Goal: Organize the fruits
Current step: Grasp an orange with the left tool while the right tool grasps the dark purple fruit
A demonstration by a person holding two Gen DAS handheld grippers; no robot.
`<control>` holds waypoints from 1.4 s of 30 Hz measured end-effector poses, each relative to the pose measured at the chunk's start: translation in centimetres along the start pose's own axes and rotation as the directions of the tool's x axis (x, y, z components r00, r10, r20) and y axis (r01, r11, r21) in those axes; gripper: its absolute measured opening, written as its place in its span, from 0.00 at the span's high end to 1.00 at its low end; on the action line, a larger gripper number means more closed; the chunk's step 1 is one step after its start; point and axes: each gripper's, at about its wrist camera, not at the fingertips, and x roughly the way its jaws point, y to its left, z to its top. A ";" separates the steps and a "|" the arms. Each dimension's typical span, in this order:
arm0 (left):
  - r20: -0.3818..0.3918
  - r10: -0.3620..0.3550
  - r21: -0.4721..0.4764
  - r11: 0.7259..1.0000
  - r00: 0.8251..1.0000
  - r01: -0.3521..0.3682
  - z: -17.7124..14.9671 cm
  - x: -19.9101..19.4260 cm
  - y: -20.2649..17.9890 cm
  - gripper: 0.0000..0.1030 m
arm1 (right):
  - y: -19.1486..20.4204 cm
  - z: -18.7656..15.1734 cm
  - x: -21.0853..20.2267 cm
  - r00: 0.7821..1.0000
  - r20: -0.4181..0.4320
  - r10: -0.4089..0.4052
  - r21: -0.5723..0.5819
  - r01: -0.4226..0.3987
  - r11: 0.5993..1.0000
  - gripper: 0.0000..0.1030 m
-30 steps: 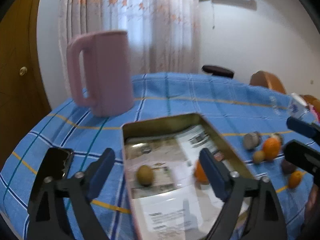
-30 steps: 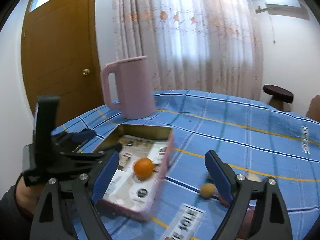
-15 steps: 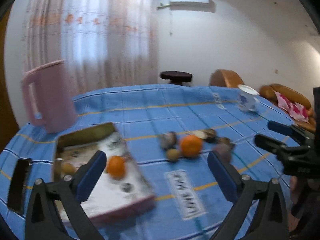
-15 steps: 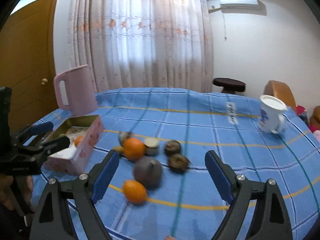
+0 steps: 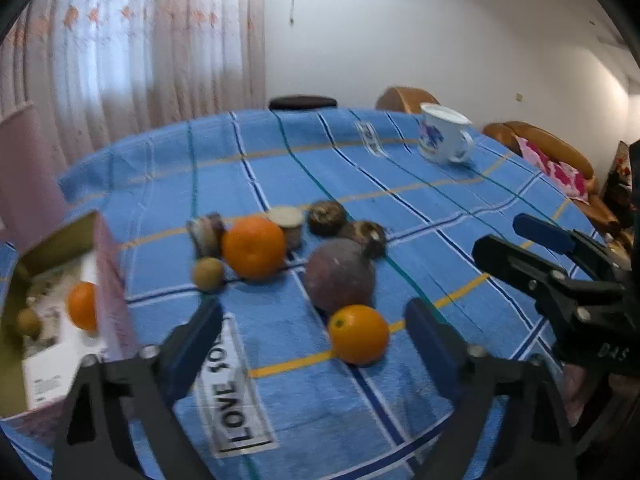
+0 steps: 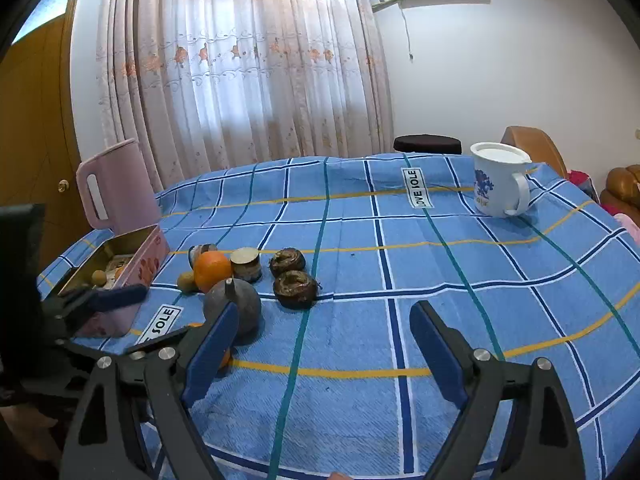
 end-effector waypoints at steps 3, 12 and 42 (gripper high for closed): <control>-0.047 -0.039 -0.005 0.999 0.998 0.039 -0.2 1.0 -0.2 0.22 | 0.0 -0.2 0.2 1.000 -0.004 0.005 0.002 -0.005 1.000 0.14; -0.061 -0.117 0.017 0.993 0.991 0.118 -0.8 0.4 -0.2 0.65 | 1.4 0.4 1.5 0.999 -0.013 0.038 -0.023 -0.038 0.999 0.14; 0.046 0.096 -0.134 0.987 0.994 -0.089 0.0 -1.1 6.0 0.65 | 7.9 1.1 9.7 0.935 -0.312 0.169 -0.126 -0.217 0.968 0.48</control>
